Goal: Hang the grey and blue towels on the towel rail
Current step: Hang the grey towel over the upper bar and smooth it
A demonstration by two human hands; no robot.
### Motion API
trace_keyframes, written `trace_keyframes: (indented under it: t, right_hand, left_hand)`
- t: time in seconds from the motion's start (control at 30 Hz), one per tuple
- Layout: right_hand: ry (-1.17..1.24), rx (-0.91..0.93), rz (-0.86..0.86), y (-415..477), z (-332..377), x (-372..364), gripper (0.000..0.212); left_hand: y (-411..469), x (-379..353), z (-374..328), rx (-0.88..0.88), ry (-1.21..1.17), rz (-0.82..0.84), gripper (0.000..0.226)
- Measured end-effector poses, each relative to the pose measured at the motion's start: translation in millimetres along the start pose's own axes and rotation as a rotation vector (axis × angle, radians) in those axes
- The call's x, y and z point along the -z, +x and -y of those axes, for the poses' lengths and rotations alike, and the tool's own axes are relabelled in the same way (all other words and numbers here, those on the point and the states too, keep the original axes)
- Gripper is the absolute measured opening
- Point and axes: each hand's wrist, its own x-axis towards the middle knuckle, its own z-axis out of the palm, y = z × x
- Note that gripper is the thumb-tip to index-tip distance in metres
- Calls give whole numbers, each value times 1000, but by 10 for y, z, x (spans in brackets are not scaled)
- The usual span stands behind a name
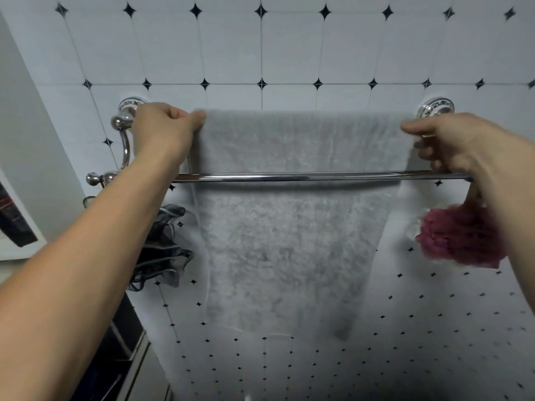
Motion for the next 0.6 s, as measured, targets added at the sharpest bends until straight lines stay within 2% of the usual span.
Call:
trace_keyframes:
  t: [0.1,0.23,0.3,0.4,0.47,0.6]
  right_hand:
    - [45,-22,-18,5,49,38,27]
    - [236,37,-59,-28,145,253,27]
    - [161,37,-144,-68,146,233,27]
    - [3,2,-220,-112,57,106,26]
    - [9,15,-241,-129,23,25,23]
    - [69,99,-301,-150,51,-79,26]
  left_hand:
    - [67,42,-63,-9,45,-29,31]
    - [118,116,-111,9,-45,-15,28]
    - [40,93,-22,22,-16,49,21]
    - [-62,68,146,75,41,172,30]
    - [-69,76,180,87,54,192,29]
    - [-81,56,75,115,-103,172,19]
